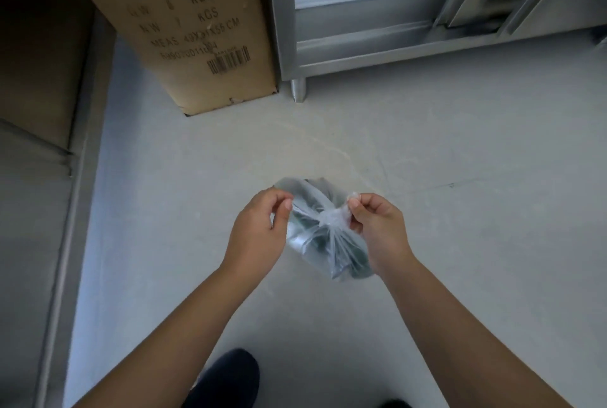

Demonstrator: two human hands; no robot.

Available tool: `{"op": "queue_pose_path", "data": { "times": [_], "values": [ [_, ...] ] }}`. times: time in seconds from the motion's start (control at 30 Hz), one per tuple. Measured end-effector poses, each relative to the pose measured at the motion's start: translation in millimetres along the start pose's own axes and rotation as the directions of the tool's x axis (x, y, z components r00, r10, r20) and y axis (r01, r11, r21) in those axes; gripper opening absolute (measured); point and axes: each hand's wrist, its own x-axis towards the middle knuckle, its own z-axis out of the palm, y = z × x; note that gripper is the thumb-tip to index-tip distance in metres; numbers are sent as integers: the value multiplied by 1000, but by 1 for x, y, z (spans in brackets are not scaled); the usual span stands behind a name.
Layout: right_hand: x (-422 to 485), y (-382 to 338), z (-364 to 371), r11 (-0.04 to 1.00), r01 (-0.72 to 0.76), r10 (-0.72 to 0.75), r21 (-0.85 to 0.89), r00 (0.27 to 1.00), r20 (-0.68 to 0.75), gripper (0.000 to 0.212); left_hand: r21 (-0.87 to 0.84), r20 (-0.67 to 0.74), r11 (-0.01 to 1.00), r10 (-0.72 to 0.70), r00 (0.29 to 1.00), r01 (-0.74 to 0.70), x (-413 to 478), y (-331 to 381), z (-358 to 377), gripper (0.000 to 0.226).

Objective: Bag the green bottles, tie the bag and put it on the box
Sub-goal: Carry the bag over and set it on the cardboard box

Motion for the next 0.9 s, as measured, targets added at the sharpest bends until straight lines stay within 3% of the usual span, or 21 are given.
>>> {"op": "queue_pose_path", "data": {
  "times": [0.23, 0.63, 0.9],
  "values": [
    [-87, -108, -17, 998, 49, -48, -50, 999, 15, 22, 127, -25, 991, -42, 999, 45, -55, 85, -68, 14],
    [-262, -306, -57, 954, 268, -257, -138, 962, 89, 26, 321, -155, 947, 82, 985, -28, -139, 266, -180, 23],
    [-348, -400, -60, 922, 386, -385, -4, 921, 51, 28, 471, -180, 881, 144, 973, -43, -187, 341, -248, 20]
  ]
}}
